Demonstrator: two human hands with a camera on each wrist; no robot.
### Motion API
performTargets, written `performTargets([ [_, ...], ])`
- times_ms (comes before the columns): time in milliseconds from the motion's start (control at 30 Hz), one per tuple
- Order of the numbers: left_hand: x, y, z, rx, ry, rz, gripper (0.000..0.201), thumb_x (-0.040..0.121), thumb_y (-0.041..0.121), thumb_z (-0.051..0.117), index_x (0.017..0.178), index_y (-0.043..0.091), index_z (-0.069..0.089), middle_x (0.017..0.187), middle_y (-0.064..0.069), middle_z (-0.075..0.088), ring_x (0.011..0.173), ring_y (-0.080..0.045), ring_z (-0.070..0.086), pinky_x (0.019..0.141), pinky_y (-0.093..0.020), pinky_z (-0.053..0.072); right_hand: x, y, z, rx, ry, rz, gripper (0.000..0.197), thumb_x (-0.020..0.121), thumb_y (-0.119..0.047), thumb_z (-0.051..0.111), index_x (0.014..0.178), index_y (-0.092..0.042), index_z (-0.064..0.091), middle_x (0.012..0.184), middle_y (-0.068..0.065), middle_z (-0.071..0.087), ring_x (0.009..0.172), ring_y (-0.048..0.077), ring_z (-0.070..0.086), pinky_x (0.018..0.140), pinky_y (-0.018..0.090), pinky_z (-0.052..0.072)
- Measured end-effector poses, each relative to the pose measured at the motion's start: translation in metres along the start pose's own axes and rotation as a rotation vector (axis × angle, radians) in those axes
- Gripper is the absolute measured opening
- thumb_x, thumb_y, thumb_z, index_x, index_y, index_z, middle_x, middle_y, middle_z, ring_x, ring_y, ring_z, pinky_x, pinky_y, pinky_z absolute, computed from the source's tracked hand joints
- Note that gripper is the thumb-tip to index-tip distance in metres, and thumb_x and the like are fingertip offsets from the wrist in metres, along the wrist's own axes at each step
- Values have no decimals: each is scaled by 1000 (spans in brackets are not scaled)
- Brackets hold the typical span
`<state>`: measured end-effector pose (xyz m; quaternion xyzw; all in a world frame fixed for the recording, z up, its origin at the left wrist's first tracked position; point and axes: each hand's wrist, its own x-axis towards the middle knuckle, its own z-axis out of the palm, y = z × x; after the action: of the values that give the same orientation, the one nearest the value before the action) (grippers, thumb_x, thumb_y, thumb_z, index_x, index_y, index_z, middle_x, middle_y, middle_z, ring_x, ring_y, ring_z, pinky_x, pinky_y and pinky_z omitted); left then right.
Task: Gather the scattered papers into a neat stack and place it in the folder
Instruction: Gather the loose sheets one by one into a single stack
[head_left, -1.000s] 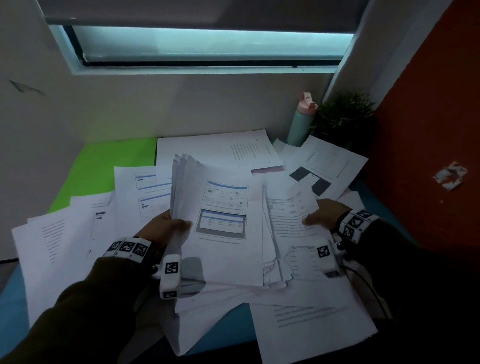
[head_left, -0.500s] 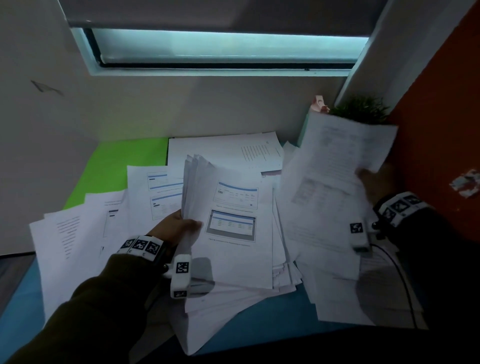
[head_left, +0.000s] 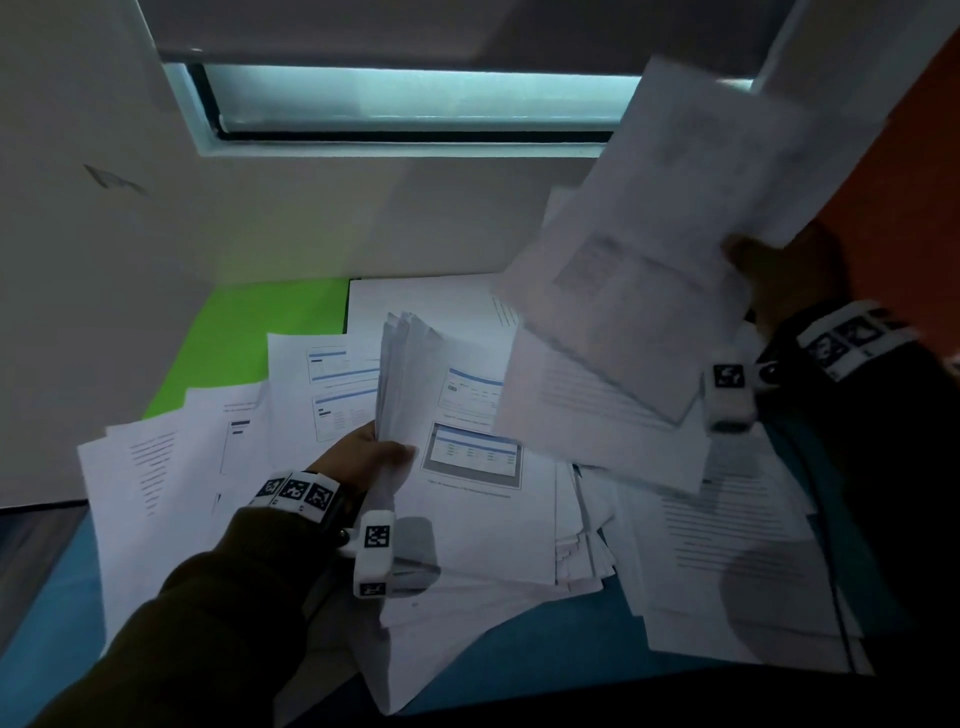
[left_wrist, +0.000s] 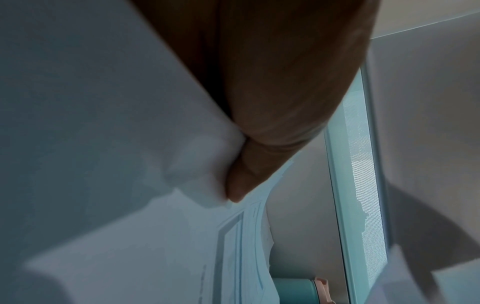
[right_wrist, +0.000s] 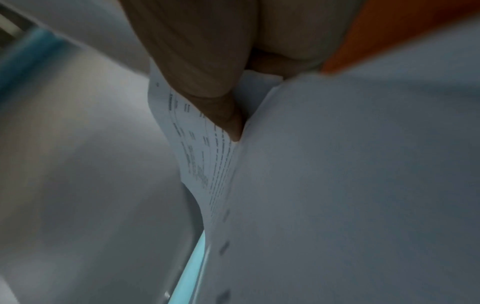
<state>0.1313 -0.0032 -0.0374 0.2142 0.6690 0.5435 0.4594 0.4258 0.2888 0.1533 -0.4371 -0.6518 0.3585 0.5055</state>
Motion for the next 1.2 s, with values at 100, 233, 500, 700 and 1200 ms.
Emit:
performTargets([
  [100,-1,0,-1,7,2,3,41,64,18,71,104,9,66,83,-15,70,74,-29,62,73,-36,49,-31,31,31,-38,-142,98,49,82,-15,73,128,-7,58,127,14,61,115,26,58,99,42,47],
  [233,1,-1,-1,-21,-46,39,64,47,33,90,102,10,69,94,-20,71,82,-33,65,80,-41,52,-83,68,68,-69,-272,251,45,85,-6,68,127,3,56,125,17,61,108,24,58,92,28,44],
  [500,-4,-4,-2,-55,-201,64,69,57,16,91,118,0,64,115,-23,71,107,-40,68,94,-50,54,-122,90,121,2,-350,398,48,87,-14,68,131,-2,53,129,16,59,119,30,56,103,34,42],
  [700,-7,-2,-1,-21,-137,73,46,73,6,74,117,-1,62,109,-22,73,103,-40,69,88,-47,57,-80,101,80,-196,-284,409,50,90,-29,65,127,2,56,130,17,59,118,32,57,101,32,43],
  [1200,-8,1,1,37,-129,118,65,58,36,87,114,9,67,107,-13,76,101,-33,72,86,-43,59,-153,79,143,-290,-733,277,31,83,-25,72,109,-9,67,105,5,69,94,22,64,71,21,46],
])
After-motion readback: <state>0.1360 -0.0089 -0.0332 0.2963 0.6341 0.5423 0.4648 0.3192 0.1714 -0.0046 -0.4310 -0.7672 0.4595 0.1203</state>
